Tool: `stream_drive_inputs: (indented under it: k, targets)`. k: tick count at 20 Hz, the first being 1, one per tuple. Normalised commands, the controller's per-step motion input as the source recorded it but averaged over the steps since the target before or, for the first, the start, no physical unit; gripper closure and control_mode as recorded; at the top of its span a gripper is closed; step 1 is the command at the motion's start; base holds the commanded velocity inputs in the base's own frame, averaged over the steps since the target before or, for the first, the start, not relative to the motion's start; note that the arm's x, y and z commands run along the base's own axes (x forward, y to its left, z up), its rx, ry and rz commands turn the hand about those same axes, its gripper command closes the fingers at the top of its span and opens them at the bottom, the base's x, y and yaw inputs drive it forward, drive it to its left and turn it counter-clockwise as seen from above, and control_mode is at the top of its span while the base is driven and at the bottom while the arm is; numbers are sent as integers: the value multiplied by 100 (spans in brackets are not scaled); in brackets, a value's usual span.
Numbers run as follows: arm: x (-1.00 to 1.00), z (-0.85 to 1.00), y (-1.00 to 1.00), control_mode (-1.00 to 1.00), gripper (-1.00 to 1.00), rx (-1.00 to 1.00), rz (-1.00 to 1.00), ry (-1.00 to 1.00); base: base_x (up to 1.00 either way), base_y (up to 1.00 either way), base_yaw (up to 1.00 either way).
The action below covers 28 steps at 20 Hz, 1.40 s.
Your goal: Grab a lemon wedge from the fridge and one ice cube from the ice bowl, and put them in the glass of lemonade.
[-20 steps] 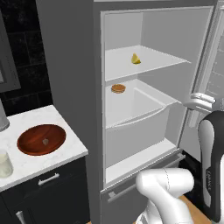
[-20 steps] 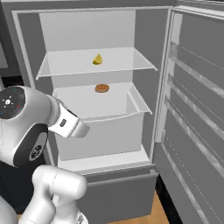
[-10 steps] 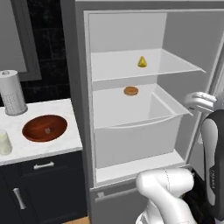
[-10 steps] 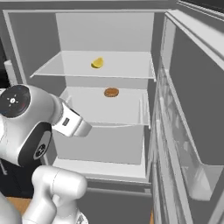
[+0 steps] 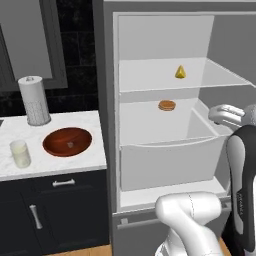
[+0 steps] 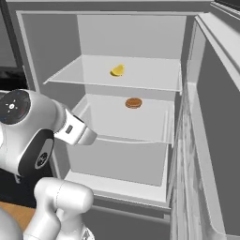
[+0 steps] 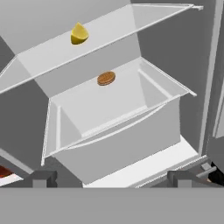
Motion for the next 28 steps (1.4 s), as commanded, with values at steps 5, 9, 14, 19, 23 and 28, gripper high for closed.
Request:
stream_drive_inputs:
  k: [5, 9, 14, 19, 23, 28]
  targets:
    - [0, 4, 1, -100, -100, 0, 9, -1, 4, 0, 3]
    - [0, 12, 31, -100, -100, 0, 2, -7, 0, 0, 0]
    - [-24, 28, 11, -100, -100, 9, 0, -25, 0, 0, 0]
    - [-2, 91, 12, -100, -100, 1, 0, -21, 0, 0, 0]
    - [31, 100, 0, -100, -100, -4, 0, 7, 0, 0, 0]
    - [39, 70, -1, -100, -100, -11, 0, 35, 0, 0, 0]
